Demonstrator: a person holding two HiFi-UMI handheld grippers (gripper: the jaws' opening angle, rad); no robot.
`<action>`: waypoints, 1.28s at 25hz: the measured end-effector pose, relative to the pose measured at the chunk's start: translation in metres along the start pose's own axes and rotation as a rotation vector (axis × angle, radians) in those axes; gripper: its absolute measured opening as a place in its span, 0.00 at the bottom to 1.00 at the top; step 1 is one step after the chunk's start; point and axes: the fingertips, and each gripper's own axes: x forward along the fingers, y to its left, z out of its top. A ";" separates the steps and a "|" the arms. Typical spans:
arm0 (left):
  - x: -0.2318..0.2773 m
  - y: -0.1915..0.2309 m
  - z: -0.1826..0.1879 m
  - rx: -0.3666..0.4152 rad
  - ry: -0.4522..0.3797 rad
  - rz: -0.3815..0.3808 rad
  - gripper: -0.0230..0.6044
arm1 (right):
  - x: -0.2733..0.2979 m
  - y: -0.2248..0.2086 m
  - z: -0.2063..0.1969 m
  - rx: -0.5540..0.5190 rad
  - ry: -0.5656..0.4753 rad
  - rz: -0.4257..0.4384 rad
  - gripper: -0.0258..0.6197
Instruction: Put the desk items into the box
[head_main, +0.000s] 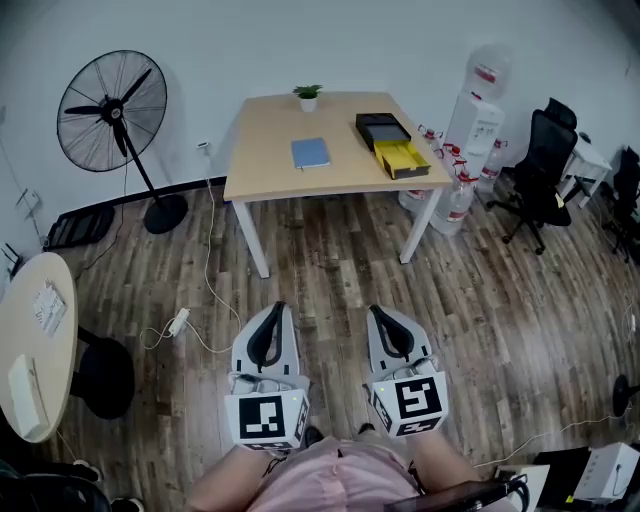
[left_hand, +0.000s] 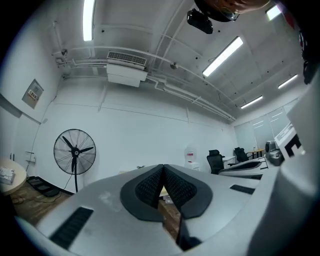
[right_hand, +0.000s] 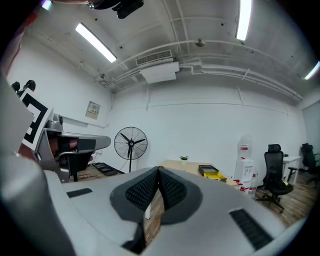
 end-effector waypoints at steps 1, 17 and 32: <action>0.001 0.004 -0.001 -0.002 0.001 -0.002 0.05 | 0.002 0.002 0.000 0.005 -0.001 -0.001 0.04; 0.069 0.025 -0.037 0.010 0.079 -0.015 0.05 | 0.070 -0.029 -0.023 0.068 0.044 0.011 0.25; 0.236 0.027 -0.059 0.069 0.134 0.032 0.05 | 0.211 -0.144 -0.026 0.094 0.043 0.040 0.22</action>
